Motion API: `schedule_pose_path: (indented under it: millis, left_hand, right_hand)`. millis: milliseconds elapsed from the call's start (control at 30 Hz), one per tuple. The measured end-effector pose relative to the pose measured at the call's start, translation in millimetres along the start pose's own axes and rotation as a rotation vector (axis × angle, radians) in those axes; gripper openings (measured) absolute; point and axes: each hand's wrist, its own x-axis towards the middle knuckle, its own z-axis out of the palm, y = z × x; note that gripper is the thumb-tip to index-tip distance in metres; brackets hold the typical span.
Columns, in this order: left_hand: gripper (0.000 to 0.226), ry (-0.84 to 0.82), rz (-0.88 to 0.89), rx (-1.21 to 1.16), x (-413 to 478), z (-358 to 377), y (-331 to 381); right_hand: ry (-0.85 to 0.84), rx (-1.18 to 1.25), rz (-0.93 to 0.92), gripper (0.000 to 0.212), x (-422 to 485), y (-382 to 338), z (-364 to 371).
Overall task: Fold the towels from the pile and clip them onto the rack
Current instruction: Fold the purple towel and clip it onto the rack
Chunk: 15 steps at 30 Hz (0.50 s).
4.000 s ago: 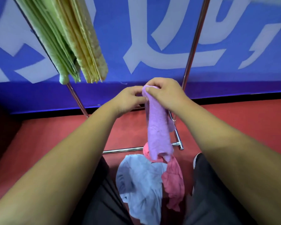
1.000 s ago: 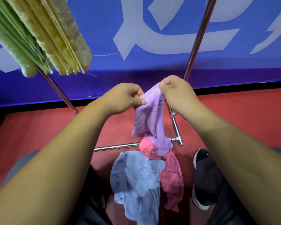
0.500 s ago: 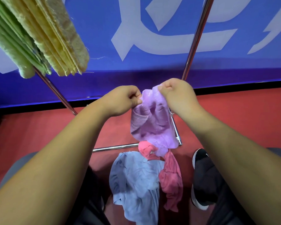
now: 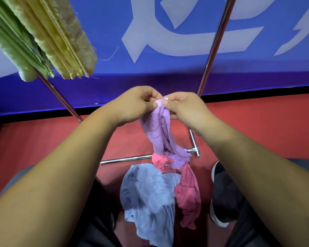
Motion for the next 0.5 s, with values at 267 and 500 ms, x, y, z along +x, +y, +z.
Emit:
schedule_pose_path:
  millis: [267,500]
  left_hand:
    - [0.025,0.011,-0.075,0.515,-1.7,-5.8,-2.4]
    - [0.020,0.152,-0.247,0.813,-1.8,-10.1,-12.4]
  right_hand:
    - [0.206,-0.407,-0.086,0.009,0.3,-6.7,-1.6]
    - [0.308,-0.423,-0.085,0.011,2.1,-2.6,-8.0]
